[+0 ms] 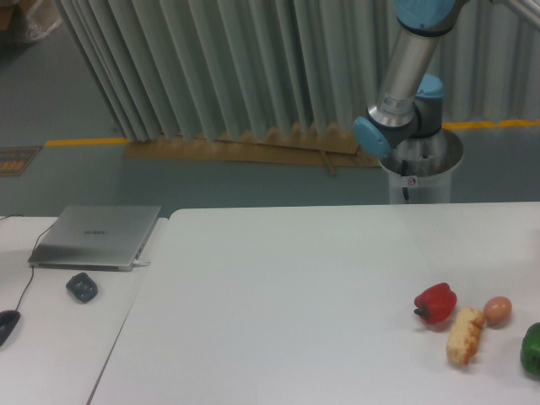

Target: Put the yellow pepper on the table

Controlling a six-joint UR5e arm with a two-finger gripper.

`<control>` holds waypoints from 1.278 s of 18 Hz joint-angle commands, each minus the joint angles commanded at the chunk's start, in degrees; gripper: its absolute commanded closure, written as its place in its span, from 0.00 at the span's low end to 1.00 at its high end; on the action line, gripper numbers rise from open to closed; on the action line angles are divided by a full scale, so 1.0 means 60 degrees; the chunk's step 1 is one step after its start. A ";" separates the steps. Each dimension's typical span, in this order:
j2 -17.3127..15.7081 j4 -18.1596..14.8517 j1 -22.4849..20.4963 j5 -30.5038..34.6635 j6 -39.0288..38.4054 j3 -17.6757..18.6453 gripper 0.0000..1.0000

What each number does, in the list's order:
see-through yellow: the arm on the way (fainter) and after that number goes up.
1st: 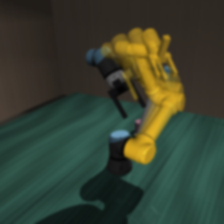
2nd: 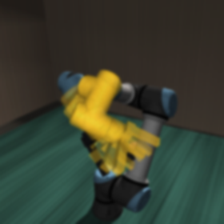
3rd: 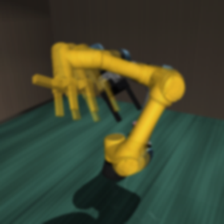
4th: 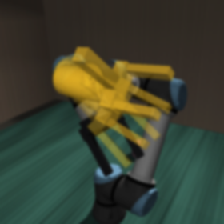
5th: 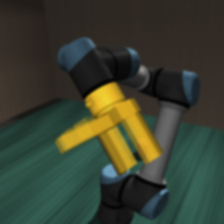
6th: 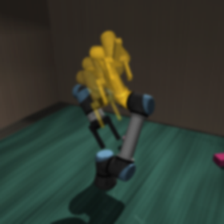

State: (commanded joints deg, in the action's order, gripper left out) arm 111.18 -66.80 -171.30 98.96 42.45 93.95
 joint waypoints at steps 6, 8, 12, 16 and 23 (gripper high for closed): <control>-0.0175 -0.0787 0.0175 -0.0087 0.0000 -0.0803 0.49; -0.0176 -0.1521 0.0453 -0.0322 -0.0146 -0.1287 0.49; -0.0381 -0.1787 0.0980 -0.0337 -0.0132 -0.1406 0.51; -0.0410 -0.2357 0.1901 -0.0293 -0.0175 -0.1465 0.51; -0.0440 -0.2725 0.3748 -0.0029 0.0028 -0.1333 0.51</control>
State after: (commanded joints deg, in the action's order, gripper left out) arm 108.54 -83.15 -148.81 98.79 42.62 85.95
